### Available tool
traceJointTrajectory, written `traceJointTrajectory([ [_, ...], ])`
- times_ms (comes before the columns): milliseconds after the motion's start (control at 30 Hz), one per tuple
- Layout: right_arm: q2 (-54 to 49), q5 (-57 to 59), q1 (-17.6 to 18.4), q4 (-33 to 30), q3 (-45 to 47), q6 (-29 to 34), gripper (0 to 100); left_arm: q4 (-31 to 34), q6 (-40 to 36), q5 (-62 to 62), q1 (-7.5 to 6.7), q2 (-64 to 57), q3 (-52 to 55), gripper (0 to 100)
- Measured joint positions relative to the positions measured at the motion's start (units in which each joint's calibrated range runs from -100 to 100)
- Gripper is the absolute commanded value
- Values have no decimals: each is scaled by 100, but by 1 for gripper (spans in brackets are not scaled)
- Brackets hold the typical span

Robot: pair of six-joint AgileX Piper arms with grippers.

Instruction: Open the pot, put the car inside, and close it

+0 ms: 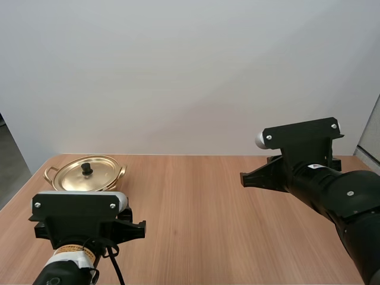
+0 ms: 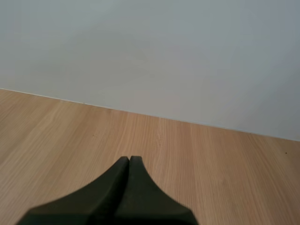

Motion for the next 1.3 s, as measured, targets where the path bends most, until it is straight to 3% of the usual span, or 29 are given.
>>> traceJointTrajectory([
  [100,0,-97,0,0,0,0,0,0,31,-64,78,0,0,100],
  [467,0,-328,0,40,0,0,0,-1,31,-75,78,0,0,100],
  [500,0,-373,0,40,0,0,0,-1,31,-75,78,0,0,96],
  [533,0,-417,0,40,0,0,0,-1,31,-75,78,0,0,84],
  [567,0,-430,0,53,0,0,0,-9,31,-75,78,0,0,64],
  [633,0,-430,0,53,0,0,0,-9,31,-75,78,0,0,15],
  [667,0,-430,0,53,0,0,0,-25,31,-125,78,0,0,0],
  [967,0,-305,0,390,69,0,0,-34,119,-476,78,0,0,0],
  [1300,-341,-446,76,281,1169,0,0,-34,119,-476,78,0,0,0],
])
